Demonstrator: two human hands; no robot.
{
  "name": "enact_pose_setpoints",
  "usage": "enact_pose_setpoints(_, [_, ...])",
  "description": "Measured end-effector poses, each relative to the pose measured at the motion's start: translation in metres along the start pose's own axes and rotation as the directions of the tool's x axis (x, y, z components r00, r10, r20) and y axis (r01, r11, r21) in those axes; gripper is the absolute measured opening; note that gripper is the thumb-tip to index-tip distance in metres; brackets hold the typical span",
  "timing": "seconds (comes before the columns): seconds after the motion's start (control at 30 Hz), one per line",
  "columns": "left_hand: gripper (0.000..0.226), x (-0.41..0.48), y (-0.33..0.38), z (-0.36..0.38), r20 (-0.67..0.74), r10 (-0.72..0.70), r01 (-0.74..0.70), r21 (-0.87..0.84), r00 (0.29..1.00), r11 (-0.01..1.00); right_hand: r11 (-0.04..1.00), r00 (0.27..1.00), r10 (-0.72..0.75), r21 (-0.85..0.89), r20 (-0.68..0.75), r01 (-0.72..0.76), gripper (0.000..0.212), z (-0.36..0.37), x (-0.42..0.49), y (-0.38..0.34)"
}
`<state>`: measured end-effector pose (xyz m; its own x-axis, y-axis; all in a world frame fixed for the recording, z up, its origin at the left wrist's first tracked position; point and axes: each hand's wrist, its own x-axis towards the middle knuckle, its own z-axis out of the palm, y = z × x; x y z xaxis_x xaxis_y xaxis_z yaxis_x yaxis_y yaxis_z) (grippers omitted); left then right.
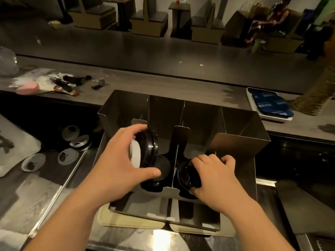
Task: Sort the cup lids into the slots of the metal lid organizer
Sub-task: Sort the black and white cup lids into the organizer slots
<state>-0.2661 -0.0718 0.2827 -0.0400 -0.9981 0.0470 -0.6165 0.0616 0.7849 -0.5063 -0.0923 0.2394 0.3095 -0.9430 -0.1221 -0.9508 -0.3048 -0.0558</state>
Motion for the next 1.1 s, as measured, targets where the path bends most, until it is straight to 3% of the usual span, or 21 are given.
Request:
enact_pose_setpoints(0.13, [0.100,0.002,-0.007,0.018,0.038,0.090,-0.097,0.267,0.995,0.959,1.000,0.999,-0.002,-0.018,0.036,0.003,0.074,-0.003,0.007,0.000])
enact_pose_setpoints(0.27, [0.100,0.004,-0.016,0.032,0.087,0.137,-0.163,0.552,0.987,0.818,0.999,0.998,-0.011,-0.043,0.059,0.013,0.077,-0.005,0.010,0.002])
enact_pose_setpoints(0.5, [0.093,0.017,-0.016,0.049,0.219,0.119,-0.248,0.790,0.968,0.561,0.986,0.998,-0.038,0.163,0.042,0.030,0.083,0.004,0.003,0.009])
enact_pose_setpoints(0.7, [0.097,0.022,-0.011,0.053,0.259,0.056,-0.256,0.857,0.964,0.448,0.972,0.996,-0.093,0.216,0.009,0.089,0.075,0.009,-0.004,0.016])
enact_pose_setpoints(1.1, [0.077,0.026,-0.007,0.051,0.307,0.017,-0.285,0.857,0.951,0.430,0.965,0.994,-0.108,0.241,0.016,0.101,0.070,0.012,-0.003,0.015])
